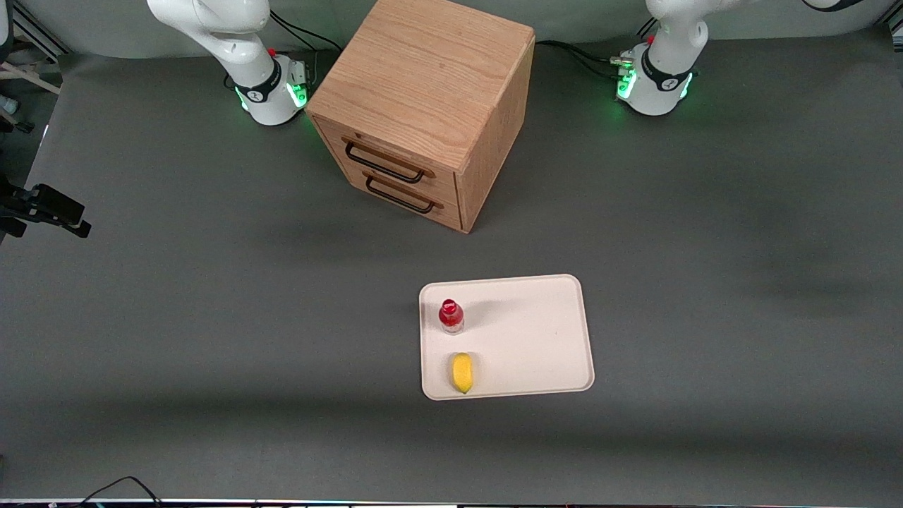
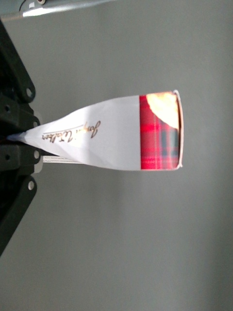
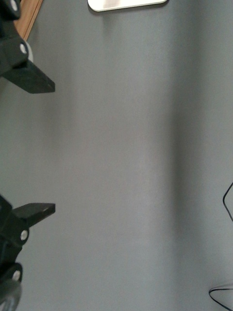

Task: Place red cookie box on tray

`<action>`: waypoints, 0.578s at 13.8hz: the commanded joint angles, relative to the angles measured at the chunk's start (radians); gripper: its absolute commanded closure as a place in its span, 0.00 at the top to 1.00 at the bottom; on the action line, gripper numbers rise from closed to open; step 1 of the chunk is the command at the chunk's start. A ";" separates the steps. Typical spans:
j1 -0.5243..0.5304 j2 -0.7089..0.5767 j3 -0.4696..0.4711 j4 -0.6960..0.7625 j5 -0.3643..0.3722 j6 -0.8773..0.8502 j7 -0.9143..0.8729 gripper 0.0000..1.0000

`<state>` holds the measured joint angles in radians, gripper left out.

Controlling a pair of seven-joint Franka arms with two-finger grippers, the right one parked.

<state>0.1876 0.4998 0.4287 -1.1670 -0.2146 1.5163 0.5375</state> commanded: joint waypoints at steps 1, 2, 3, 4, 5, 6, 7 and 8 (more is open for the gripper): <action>-0.005 -0.048 -0.146 0.090 0.066 -0.126 -0.208 0.00; -0.005 -0.078 -0.228 0.086 0.090 -0.140 -0.294 0.00; -0.005 -0.096 -0.308 0.084 0.110 -0.153 -0.377 0.00; -0.005 -0.112 -0.390 0.079 0.129 -0.172 -0.463 0.00; -0.005 -0.119 -0.478 0.078 0.148 -0.189 -0.552 0.00; -0.005 -0.124 -0.551 0.070 0.161 -0.202 -0.620 0.00; -0.005 -0.124 -0.621 0.060 0.164 -0.203 -0.704 0.00; -0.005 -0.124 -0.689 0.043 0.164 -0.191 -0.797 0.00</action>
<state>0.1713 0.3920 -0.1552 -1.0906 -0.0713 1.3296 -0.1174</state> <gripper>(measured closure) 0.947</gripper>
